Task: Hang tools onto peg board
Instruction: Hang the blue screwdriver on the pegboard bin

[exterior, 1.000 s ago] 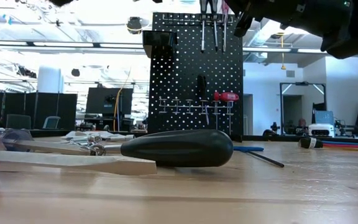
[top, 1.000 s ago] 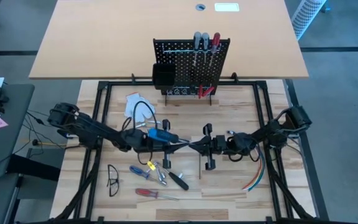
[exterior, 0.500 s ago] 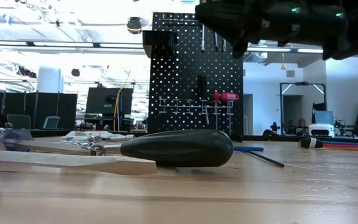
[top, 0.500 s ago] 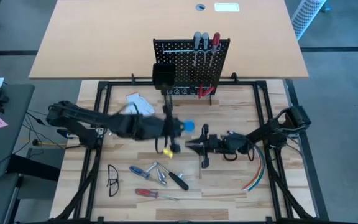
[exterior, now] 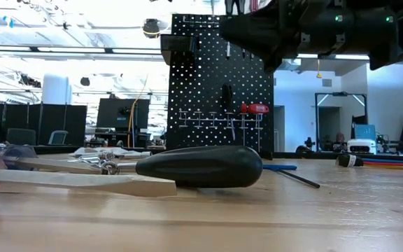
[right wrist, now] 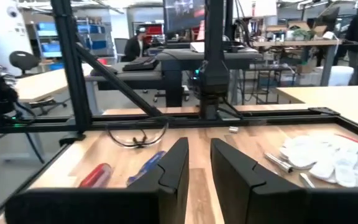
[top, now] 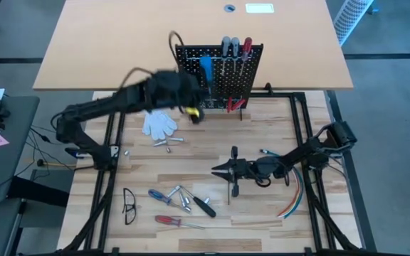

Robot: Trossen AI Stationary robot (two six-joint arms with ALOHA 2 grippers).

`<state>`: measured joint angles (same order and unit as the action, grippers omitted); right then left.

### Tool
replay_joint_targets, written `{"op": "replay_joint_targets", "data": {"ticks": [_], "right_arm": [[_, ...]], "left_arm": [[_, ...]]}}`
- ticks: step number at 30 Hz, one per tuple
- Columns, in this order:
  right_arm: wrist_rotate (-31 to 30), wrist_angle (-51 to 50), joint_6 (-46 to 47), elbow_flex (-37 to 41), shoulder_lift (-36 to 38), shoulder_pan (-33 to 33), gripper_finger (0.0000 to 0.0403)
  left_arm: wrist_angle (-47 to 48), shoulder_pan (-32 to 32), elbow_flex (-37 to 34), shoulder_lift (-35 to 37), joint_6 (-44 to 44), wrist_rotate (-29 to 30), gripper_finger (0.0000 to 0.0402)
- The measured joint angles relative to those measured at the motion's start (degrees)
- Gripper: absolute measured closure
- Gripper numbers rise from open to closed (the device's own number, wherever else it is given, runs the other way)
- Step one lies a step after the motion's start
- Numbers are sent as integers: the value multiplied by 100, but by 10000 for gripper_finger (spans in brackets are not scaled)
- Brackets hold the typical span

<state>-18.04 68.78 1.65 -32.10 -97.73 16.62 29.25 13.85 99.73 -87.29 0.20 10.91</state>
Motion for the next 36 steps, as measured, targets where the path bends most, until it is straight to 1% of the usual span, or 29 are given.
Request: {"op": "replay_joint_targets", "data": {"ticks": [2,5,8,11,13,15,18,20,24,36], "right_arm": [[2,2,-5,0,0,-17,327],[-1,2,-17,0,0,-63,327],[0,0,-15,0,0,-107,327],[-2,6,5,0,0,-103,327],[0,6,6,0,0,-103,326],[-2,16,2,0,0,-103,326],[0,14,2,0,0,-103,326],[-2,-4,4,0,0,-103,326],[0,-22,0,0,0,-103,326],[0,-72,29,0,0,-92,326]], "left_arm": [[158,313,252,0,-21,-150,401],[241,730,503,8,-208,-763,401],[246,1051,542,13,-435,-1259,401],[281,1267,542,-92,-597,-1522,401],[388,1387,531,-153,-642,-1556,401],[232,1400,535,-272,-642,-1584,401],[242,1472,535,-397,-593,-1674,401],[170,1492,533,-485,-521,-1607,401],[-76,1565,537,-546,-511,-1536,401],[154,1807,532,-562,-461,-1507,401]]}}
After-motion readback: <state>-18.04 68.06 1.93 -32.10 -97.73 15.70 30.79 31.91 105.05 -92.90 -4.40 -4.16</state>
